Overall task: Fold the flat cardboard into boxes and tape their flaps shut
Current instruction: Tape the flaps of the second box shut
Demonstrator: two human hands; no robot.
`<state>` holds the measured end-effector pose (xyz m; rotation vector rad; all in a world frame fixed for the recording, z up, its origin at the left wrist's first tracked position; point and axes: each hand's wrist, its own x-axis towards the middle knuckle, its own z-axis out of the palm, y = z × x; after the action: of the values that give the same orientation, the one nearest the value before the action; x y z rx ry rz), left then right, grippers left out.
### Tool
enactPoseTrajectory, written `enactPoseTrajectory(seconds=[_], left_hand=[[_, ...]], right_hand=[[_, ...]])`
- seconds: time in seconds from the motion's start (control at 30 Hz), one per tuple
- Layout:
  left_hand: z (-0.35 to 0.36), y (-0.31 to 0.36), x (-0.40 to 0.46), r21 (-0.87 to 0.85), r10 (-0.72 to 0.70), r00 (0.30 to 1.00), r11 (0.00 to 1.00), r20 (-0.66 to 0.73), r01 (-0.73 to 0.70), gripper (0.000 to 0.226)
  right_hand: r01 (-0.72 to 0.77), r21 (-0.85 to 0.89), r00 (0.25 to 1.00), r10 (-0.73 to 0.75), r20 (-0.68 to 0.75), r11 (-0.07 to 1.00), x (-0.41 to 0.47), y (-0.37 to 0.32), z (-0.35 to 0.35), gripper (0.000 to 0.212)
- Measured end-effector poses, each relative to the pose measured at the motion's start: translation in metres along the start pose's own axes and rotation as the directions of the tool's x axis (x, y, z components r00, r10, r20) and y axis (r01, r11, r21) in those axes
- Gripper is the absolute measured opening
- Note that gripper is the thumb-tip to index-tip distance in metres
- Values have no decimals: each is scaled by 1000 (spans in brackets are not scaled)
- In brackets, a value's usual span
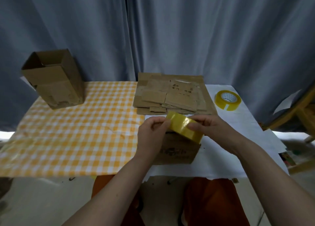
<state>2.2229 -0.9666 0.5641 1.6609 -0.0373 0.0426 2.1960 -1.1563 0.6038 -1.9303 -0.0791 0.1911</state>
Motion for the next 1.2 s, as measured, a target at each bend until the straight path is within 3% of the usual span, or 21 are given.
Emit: enactPoseTrajectory(seconds=[0.13,0.23,0.3,0.37,0.43,0.57,0.67,0.77,0.93,1.07,1.2], left_hand=[[-3,2,6,47,15,999,999,-48,-13,12],[-4,0,8,112,61,991,993,-122,-47,18],[-6,-3,13,100,-6,980,995,-201,26,16],[-9,-7,17,-78,-163,955,986,-247,148,13],[-10,-9,17,-240,-281,937,943,-208,229,14],[-2,-15,9,-230,-290,944,940,-157,251,10],[-7,-26,8,33,-216,932,971,-289,236,13],[-30,-33,15,-30,-281,843,953,-458,302,20],[-43,-35,18,-355,-578,760,806,-298,474,17],[-39,-38,15,-484,-657,742,696,-132,530,26],[-34,-51,14,-420,-633,763,733,-131,535,21]], right_hand=[[-9,-39,1000,9,-10,999,5,1,3,18],[9,-335,999,-23,-38,942,7,9,12,54],[94,-399,986,-140,-89,912,9,24,22,73],[145,-266,947,-211,-241,953,12,40,33,65],[135,-113,909,-169,-382,984,16,48,42,47],[72,106,869,-9,-496,992,29,51,53,32],[95,52,846,-53,-530,994,34,49,57,22],[100,-95,813,-136,-566,990,35,46,52,37],[78,-104,799,-125,-588,992,42,39,55,41],[-76,-130,817,-12,-576,989,41,44,58,11],[-189,-278,826,0,-564,942,43,43,57,26]])
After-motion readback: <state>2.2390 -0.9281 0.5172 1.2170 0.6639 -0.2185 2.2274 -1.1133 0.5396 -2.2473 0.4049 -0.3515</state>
